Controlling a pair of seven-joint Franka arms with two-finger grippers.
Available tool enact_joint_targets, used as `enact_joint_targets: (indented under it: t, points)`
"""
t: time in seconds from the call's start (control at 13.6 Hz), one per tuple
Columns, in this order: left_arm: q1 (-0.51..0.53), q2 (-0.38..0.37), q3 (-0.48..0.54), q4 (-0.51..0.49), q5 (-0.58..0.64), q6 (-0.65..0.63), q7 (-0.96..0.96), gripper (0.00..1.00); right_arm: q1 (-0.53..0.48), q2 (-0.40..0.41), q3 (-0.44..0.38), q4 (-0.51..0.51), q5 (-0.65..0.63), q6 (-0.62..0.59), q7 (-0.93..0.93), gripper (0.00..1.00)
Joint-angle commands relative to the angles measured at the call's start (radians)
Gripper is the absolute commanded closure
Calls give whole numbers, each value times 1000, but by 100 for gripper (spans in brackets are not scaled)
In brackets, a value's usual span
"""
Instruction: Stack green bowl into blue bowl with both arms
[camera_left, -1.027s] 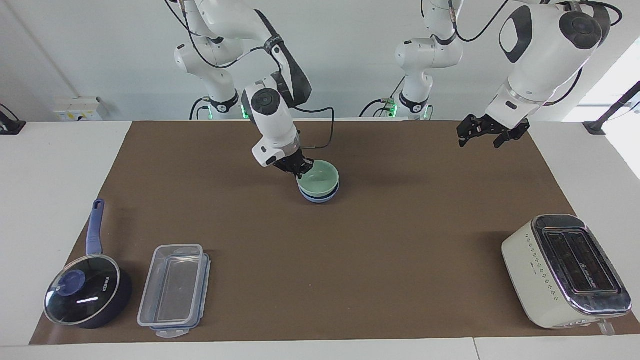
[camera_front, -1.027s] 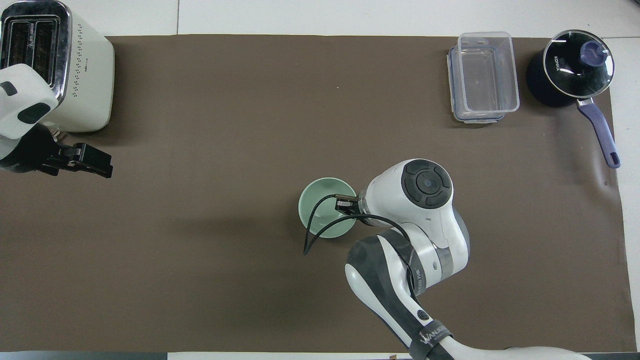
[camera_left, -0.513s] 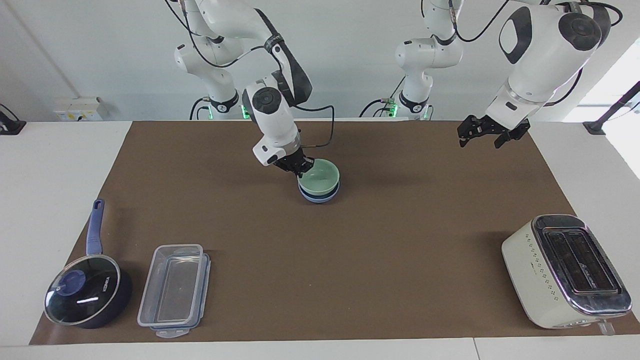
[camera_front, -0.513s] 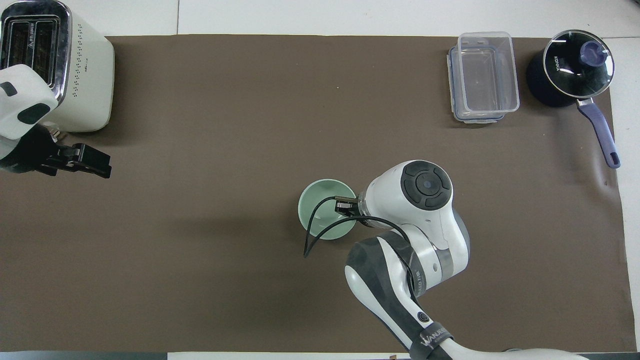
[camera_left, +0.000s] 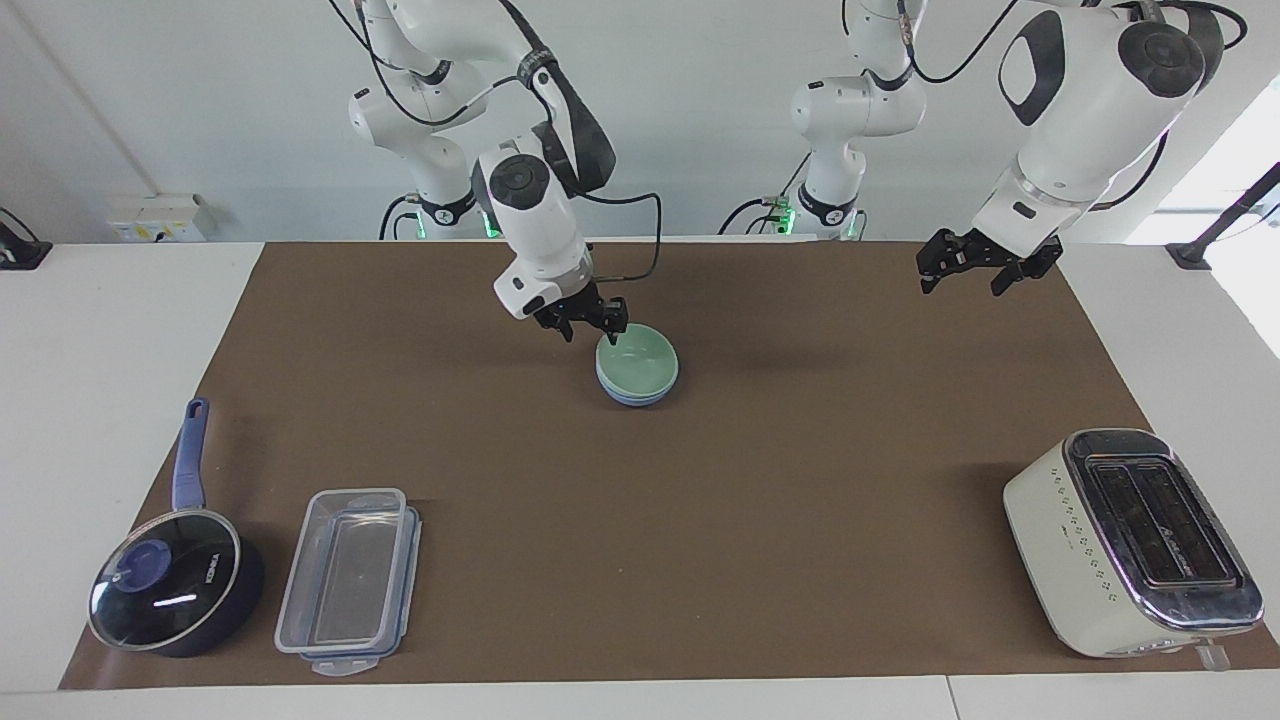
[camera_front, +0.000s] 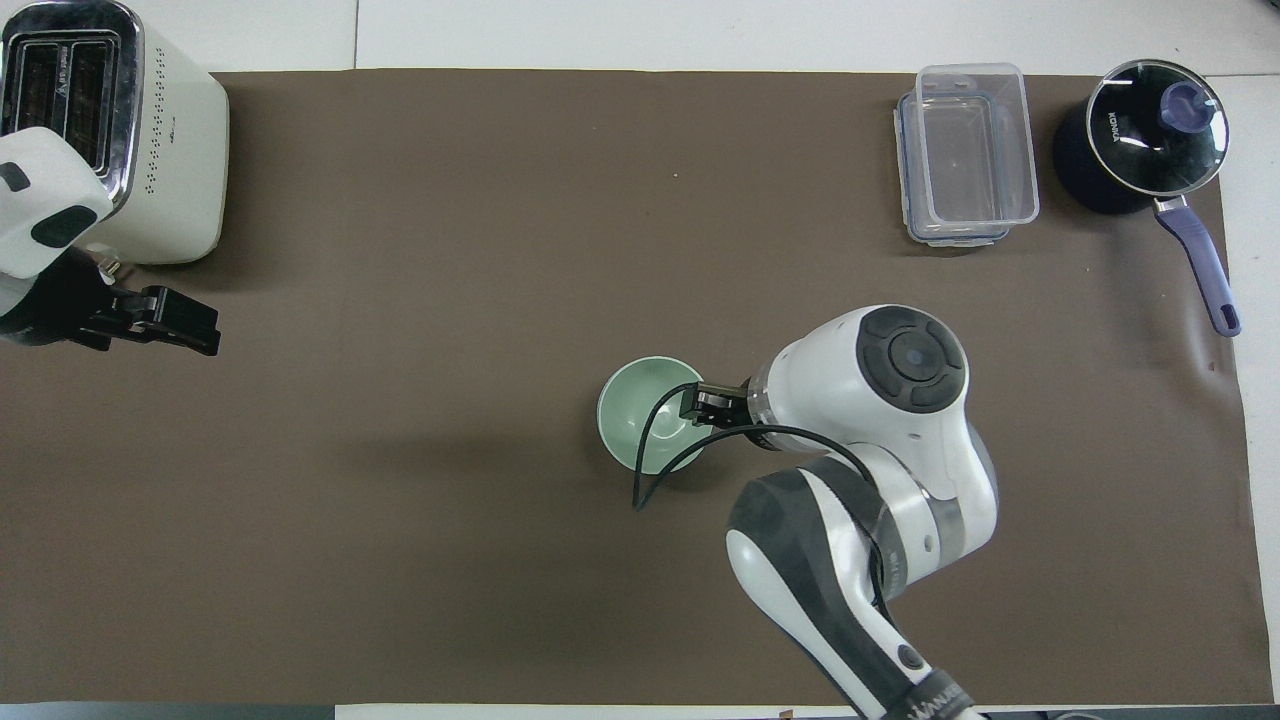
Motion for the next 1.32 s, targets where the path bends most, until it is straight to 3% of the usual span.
enact_joint_targets:
  t: [0.0,0.22,0.51,1.03,1.25]
  points:
    - [2,-16,2,1,23,-6,4,0,-111,-86,1,-11,-2,-107,-121,0]
    - [3,-16,2,-1,23,-1,1,0,-238,-137,1,-13,-98,-184,-302,0]
    - [10,-17,2,-2,23,5,6,0,-384,-160,0,22,-172,-213,-351,0]
    - [10,-22,2,-8,23,2,4,0,-463,-120,0,238,-224,-362,-351,0]
    - [10,-22,2,-8,23,2,6,0,-461,-50,0,424,-246,-489,-351,0]
